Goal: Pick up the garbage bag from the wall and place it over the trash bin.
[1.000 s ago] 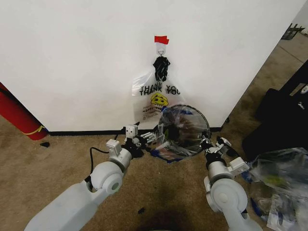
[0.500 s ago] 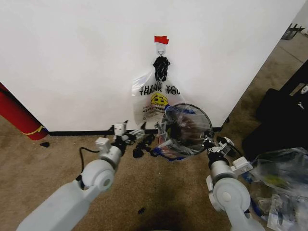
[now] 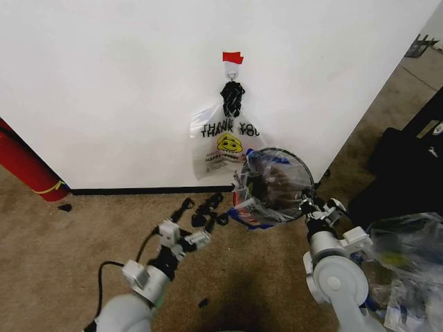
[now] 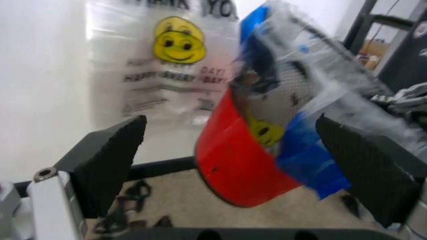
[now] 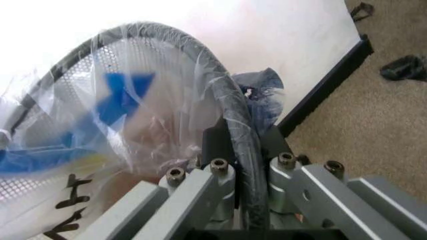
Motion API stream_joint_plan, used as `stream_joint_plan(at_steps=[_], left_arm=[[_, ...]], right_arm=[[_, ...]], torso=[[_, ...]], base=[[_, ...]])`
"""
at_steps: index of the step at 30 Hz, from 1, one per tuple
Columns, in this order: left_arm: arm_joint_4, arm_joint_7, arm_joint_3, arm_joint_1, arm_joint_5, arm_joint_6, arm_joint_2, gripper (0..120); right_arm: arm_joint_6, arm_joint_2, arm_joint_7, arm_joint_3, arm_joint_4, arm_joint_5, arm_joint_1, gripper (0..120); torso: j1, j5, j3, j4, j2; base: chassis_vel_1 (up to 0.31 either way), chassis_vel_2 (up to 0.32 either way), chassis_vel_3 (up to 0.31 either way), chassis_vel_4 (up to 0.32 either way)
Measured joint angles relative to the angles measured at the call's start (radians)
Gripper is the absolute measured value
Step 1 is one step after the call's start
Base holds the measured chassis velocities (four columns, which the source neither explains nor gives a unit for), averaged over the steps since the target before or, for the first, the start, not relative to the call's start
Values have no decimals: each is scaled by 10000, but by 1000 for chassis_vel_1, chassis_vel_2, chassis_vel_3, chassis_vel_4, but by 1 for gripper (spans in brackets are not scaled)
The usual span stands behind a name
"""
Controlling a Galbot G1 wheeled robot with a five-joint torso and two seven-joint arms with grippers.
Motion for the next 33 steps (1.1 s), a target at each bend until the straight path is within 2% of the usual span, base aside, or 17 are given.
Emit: stream_joint_plan(at_steps=[6, 16, 33], left_arm=[[297, -125, 503, -728, -276, 515, -313, 100], [871, -387, 991, -1293, -662, 855, -719, 100], [1535, -548, 1486, -1991, -779, 1058, -1119, 100]], right_arm=[[-7, 30, -17, 0, 87, -32, -82, 0], [-18, 84, -40, -67, 91, -62, -46, 0], [-21, 88, -71, -184, -114, -79, 149, 0]], torso=[[0, 1, 1, -1, 0], [1, 0, 1, -1, 0], [2, 0, 2, 0, 0]], base=[[0, 0, 0, 0], [0, 0, 0, 0], [0, 0, 0, 0]])
